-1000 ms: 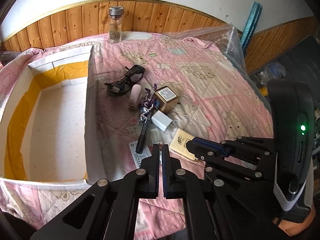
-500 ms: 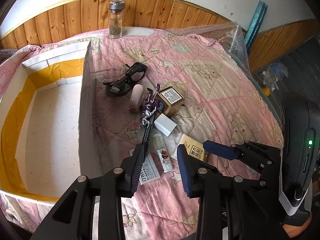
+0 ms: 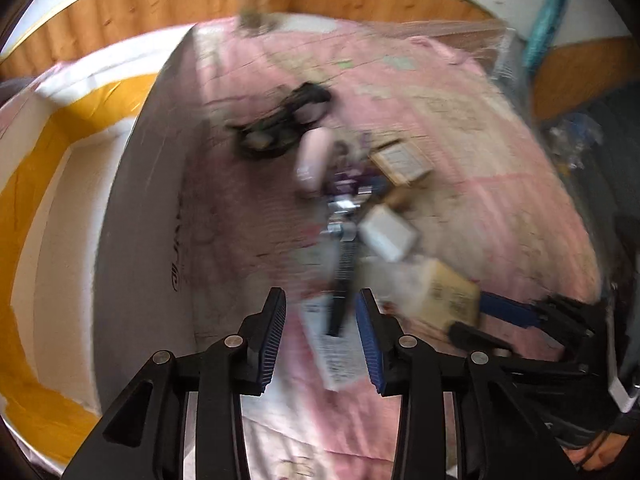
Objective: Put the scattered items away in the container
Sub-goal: 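Grasp the black marker with the left tool while the right tool grasps the beige tissue pack, then carry the marker and tissue pack with both tools over the white box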
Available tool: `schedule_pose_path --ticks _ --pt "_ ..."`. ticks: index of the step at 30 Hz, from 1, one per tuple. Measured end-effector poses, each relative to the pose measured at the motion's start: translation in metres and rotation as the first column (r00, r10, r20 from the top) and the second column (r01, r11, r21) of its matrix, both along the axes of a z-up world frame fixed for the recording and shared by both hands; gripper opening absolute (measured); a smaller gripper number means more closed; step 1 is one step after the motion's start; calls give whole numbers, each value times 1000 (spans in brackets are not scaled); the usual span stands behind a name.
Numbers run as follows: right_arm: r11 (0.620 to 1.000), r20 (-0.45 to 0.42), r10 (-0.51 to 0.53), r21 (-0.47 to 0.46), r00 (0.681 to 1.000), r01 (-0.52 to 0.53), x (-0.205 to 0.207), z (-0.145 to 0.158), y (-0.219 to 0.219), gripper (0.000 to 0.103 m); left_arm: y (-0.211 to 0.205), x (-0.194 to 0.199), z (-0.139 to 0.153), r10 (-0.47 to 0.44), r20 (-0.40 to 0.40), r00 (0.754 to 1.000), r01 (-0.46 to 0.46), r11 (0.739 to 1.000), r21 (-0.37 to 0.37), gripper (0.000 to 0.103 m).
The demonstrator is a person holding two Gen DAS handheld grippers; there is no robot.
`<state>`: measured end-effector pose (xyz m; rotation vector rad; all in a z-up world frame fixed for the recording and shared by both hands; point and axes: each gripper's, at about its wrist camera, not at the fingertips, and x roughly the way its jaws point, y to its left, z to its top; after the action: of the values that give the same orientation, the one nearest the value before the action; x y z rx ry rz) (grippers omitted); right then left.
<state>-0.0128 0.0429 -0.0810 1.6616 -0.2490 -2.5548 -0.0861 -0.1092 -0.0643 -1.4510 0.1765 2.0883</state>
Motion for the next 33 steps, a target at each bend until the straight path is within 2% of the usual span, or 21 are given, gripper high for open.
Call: schedule_pose_path --ticks 2,7,10,13,17,20,22,25,28,33 --pt "1000 -12 11 14 1000 -11 -3 0 1 54 -1 -4 -2 -3 16 1000 3 1000 27 41" --pt "999 -30 46 16 998 -46 -9 2 7 55 18 2 -6 -88 29 996 85 993 84 50" --pt "994 -19 99 42 995 -98 -13 -3 8 57 33 3 -22 -122 45 992 119 991 63 52" --pt "987 -4 159 13 987 -159 -19 -7 10 59 45 -4 -40 -109 73 991 107 994 31 52" --pt "967 13 253 -39 967 -253 -21 -10 5 62 48 -16 -51 -102 90 991 97 993 61 38" --pt "946 38 322 30 946 -323 -24 -22 -11 63 49 -21 -51 -117 106 988 106 989 100 23" --pt "941 23 332 66 943 -333 -24 -28 -16 65 48 -24 -49 -119 102 988 108 989 106 14" --pt "942 1 326 84 945 -325 -22 -28 -19 62 49 -23 -47 -124 90 988 116 989 95 14" --pt "966 1 259 13 966 -259 -22 -25 -6 55 43 -24 -45 -113 86 990 106 991 83 14" --pt "984 18 162 -78 987 -160 -17 -22 10 55 34 -18 -36 -98 83 992 91 992 82 14"
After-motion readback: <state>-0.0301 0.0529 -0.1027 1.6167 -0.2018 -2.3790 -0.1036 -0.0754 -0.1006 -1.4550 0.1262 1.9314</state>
